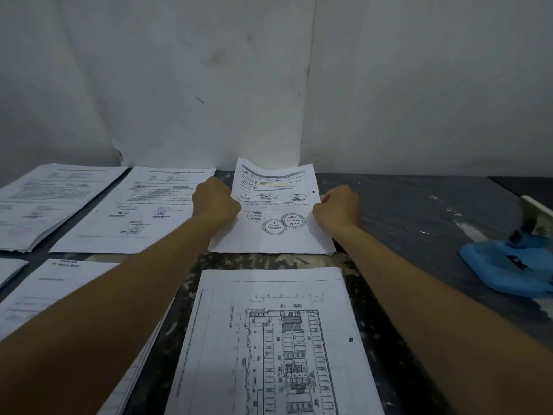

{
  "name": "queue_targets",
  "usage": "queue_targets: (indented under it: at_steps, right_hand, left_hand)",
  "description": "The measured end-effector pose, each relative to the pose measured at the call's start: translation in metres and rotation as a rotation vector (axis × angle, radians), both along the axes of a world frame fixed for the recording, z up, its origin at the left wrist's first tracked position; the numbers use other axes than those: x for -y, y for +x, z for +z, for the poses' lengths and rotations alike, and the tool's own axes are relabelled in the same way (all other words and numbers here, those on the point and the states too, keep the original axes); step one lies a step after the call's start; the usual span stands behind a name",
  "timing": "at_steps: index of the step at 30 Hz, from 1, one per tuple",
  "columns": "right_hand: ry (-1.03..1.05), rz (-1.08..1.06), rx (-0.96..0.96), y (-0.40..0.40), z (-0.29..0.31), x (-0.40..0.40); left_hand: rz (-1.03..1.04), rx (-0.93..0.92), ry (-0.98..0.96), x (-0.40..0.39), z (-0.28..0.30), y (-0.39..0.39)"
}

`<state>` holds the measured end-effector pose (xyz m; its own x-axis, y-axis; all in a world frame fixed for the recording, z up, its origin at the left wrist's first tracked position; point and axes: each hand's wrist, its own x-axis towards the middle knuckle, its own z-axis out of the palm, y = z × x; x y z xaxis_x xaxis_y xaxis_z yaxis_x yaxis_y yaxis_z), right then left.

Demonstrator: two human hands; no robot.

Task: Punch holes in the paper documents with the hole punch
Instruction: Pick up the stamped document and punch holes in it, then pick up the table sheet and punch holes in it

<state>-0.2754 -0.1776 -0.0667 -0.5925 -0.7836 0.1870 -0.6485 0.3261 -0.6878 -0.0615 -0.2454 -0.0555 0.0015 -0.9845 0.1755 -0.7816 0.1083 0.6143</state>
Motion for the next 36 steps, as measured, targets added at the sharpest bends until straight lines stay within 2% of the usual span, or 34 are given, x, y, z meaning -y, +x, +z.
queue_targets:
  at_steps: [6, 10, 17, 21, 31, 36]
  right_hand:
    - [-0.041, 0.079, -0.108, 0.001, -0.008, 0.000]
    - [0.010, 0.121, -0.210, 0.003, -0.007, 0.000]
    - [0.059, 0.159, -0.267, 0.016, 0.003, -0.009]
    - [0.013, 0.192, -0.349, 0.035, 0.013, -0.020]
    - [-0.092, 0.379, -0.231, 0.127, 0.032, -0.050]
    - [-0.114, 0.583, -0.237, 0.177, 0.030, -0.081]
  left_hand:
    - [-0.056, 0.095, -0.022, -0.006, -0.001, -0.002]
    - [-0.106, 0.173, -0.050, -0.011, 0.000, -0.006]
    - [-0.134, 0.187, -0.061, -0.019, 0.007, -0.002]
    - [-0.113, 0.191, -0.095, -0.026, 0.010, 0.009]
    - [-0.026, 0.237, -0.151, -0.069, 0.035, 0.088]
    - [-0.029, 0.240, -0.072, -0.100, 0.037, 0.146]
